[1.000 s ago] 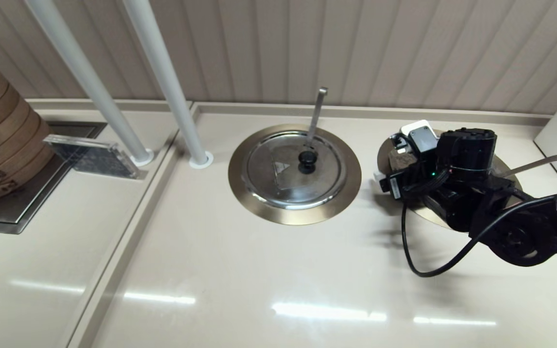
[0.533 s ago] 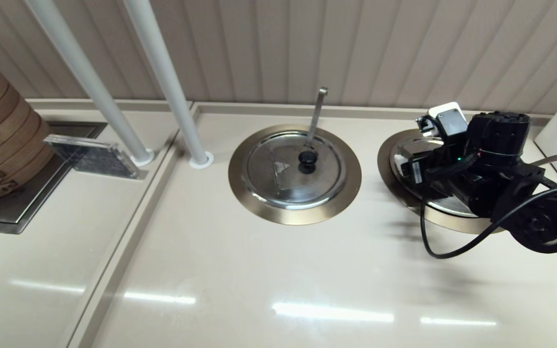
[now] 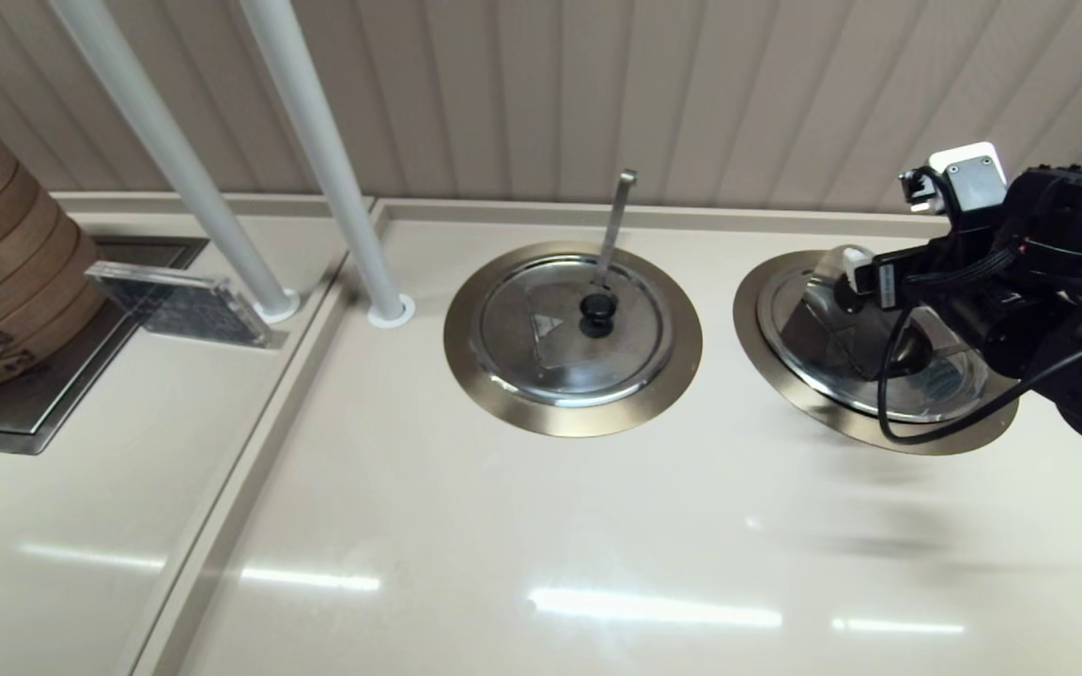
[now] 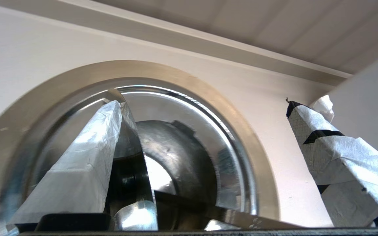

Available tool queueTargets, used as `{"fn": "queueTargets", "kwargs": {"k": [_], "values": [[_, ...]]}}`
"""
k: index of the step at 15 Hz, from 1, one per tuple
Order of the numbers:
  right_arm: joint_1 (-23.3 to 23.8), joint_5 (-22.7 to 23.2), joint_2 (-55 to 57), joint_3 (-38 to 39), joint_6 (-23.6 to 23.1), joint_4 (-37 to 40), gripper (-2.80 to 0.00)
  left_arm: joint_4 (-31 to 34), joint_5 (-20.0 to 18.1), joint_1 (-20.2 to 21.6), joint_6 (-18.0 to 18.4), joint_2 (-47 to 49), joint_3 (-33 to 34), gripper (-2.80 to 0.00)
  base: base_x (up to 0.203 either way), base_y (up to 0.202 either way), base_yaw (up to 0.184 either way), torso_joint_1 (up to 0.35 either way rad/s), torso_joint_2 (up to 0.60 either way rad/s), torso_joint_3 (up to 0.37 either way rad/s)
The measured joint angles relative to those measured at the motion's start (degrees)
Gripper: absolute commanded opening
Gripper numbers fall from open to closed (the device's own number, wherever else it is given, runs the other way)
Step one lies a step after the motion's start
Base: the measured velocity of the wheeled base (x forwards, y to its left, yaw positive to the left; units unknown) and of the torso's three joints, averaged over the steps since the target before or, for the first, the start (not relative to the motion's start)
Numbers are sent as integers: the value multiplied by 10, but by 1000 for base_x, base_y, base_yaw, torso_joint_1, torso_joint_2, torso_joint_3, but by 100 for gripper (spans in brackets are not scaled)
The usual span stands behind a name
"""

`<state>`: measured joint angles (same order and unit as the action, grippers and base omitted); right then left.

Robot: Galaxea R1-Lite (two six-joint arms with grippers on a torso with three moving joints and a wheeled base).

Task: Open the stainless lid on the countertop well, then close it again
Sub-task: Close the lid, then put the spoon in the groove

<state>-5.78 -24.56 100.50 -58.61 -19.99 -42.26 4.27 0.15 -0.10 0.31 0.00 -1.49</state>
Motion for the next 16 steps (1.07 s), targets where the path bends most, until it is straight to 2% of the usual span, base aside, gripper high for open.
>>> {"fn": "queueTargets", "kwargs": {"k": [4, 6, 8, 10, 12, 16], "values": [[27, 3, -8, -25, 5, 2, 0, 0, 0, 0, 0, 0, 0, -280, 0, 0, 0, 0, 0, 0], [25, 5, -21, -50, 47, 13, 0, 0, 0, 0, 0, 0, 0, -280, 0, 0, 0, 0, 0, 0], [11, 6, -48, -74, 104, 76, 0, 0, 0, 0, 0, 0, 0, -280, 0, 0, 0, 0, 0, 0], [-6, 6, -77, -104, 164, 181, 0, 0, 0, 0, 0, 0, 0, -280, 0, 0, 0, 0, 0, 0], [-19, 6, -105, -137, 212, 320, 0, 0, 0, 0, 0, 0, 0, -280, 0, 0, 0, 0, 0, 0], [-26, 6, -146, -218, 258, 655, 0, 0, 0, 0, 0, 0, 0, -280, 0, 0, 0, 0, 0, 0]]}}
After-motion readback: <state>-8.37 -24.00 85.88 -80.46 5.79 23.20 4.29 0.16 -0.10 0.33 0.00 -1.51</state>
